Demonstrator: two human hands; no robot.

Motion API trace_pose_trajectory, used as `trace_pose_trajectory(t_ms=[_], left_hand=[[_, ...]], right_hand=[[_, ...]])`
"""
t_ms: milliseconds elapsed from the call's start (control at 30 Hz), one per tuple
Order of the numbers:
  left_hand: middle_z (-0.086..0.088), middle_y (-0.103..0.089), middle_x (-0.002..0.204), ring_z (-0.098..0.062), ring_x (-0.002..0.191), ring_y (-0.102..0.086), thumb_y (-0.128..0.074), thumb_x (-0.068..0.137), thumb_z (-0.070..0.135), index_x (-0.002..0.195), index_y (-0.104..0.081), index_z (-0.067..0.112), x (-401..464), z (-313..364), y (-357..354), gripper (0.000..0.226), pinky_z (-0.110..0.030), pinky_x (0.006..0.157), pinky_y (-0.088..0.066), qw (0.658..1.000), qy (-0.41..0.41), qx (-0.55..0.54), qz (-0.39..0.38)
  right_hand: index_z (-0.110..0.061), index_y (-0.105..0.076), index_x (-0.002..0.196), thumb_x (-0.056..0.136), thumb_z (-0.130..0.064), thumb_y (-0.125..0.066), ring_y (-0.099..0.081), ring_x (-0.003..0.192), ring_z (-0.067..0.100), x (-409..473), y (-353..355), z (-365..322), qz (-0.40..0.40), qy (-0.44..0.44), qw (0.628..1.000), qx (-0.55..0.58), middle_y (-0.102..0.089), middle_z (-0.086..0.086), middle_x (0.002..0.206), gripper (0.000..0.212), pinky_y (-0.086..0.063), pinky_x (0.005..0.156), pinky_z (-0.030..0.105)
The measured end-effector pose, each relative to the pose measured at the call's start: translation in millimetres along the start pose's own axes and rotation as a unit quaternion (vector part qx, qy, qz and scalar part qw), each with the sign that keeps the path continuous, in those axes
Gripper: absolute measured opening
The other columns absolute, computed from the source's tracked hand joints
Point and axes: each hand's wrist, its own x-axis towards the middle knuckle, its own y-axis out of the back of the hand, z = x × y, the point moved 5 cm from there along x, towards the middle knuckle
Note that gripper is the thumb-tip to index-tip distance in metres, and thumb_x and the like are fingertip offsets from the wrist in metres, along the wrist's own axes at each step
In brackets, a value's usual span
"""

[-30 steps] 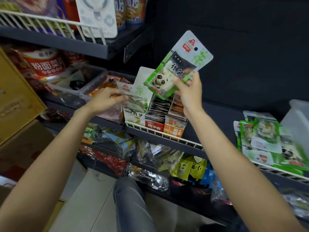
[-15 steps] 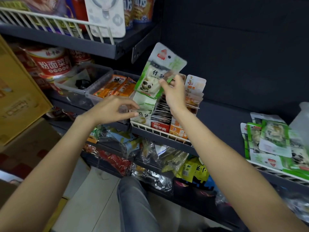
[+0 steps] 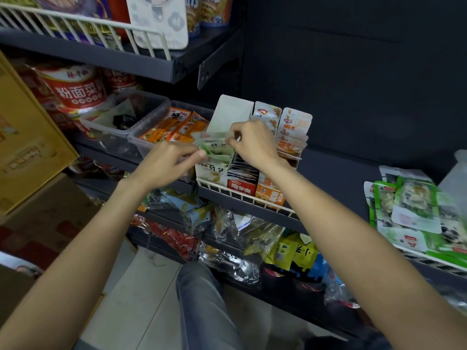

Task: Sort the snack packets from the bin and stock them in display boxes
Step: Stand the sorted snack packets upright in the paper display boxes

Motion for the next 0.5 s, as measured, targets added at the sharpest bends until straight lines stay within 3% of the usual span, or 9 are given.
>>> trace_pose_trajectory(t_ms=[100, 167, 233, 300, 367, 500], left_hand=[[-0.002, -0.072, 0.089, -0.005, 0.070, -0.066, -0.055, 0.095, 0.029, 0.098, -0.072, 0.014, 10.1, -6.9, 5.5, 0.022, -0.034, 0.065, -0.054, 0.998, 0.055, -0.029, 0.031], [-0.003, -0.072, 0.089, 0.002, 0.064, -0.063, -0.064, 0.089, 0.014, 0.097, -0.072, 0.013, 17.6, -12.0, 7.3, 0.011, -0.028, 0.057, -0.053, 0.996, 0.080, -0.012, 0.029], [-0.001, -0.071, 0.090, 0.002, 0.058, -0.058, -0.069, 0.085, 0.012, 0.096, -0.072, 0.015, 23.5, -14.3, 5.8, 0.012, -0.023, 0.056, -0.048, 0.996, 0.087, 0.033, 0.015], [-0.002, -0.071, 0.091, -0.009, 0.066, -0.061, -0.072, 0.082, 0.017, 0.098, -0.072, 0.017, 28.9, -12.2, 1.8, 0.016, -0.025, 0.061, -0.045, 0.993, 0.075, 0.091, -0.009], [-0.003, -0.069, 0.098, -0.023, 0.085, -0.064, -0.072, 0.082, 0.027, 0.103, -0.072, 0.021, 33.1, -9.3, -2.9, 0.022, -0.031, 0.067, -0.048, 0.985, 0.057, 0.158, -0.027], [0.001, -0.064, 0.113, -0.023, 0.106, -0.057, -0.066, 0.086, 0.035, 0.107, -0.070, 0.032, 42.4, -9.7, -14.4, 0.022, -0.033, 0.071, -0.046, 0.961, 0.057, 0.256, -0.086]], right_hand=[[-0.019, -0.066, 0.082, 0.089, -0.023, -0.058, -0.062, 0.080, 0.026, 8.6, 1.0, 2.0, 0.012, -0.016, 0.999, -0.028, -0.066, 0.004, 0.081, 0.011, -0.051, 0.065, 0.034], [-0.018, -0.065, 0.080, 0.088, -0.018, -0.057, -0.062, 0.083, 0.029, 13.8, -6.6, 2.0, -0.040, -0.015, 0.997, -0.065, -0.065, 0.005, 0.083, 0.011, -0.047, 0.063, 0.031], [-0.020, -0.071, 0.086, 0.088, -0.019, -0.056, -0.061, 0.091, 0.029, 13.6, -18.0, 3.1, -0.109, -0.008, 0.990, -0.086, -0.068, 0.006, 0.091, 0.015, -0.048, 0.070, 0.032], [-0.020, -0.075, 0.090, 0.089, -0.026, -0.059, -0.060, 0.096, 0.026, 10.7, -24.9, 6.5, -0.137, -0.008, 0.989, -0.060, -0.071, 0.003, 0.094, 0.017, -0.051, 0.083, 0.035], [-0.020, -0.076, 0.086, 0.088, -0.024, -0.060, -0.061, 0.094, 0.023, 9.2, -23.7, 9.5, -0.132, -0.016, 0.991, -0.027, -0.072, 0.000, 0.090, 0.017, -0.051, 0.085, 0.037], [-0.017, -0.076, 0.087, 0.089, -0.021, -0.061, -0.063, 0.089, 0.020, 8.7, -19.0, 14.2, -0.133, -0.011, 0.991, -0.020, -0.072, 0.000, 0.089, 0.016, -0.051, 0.084, 0.035]])
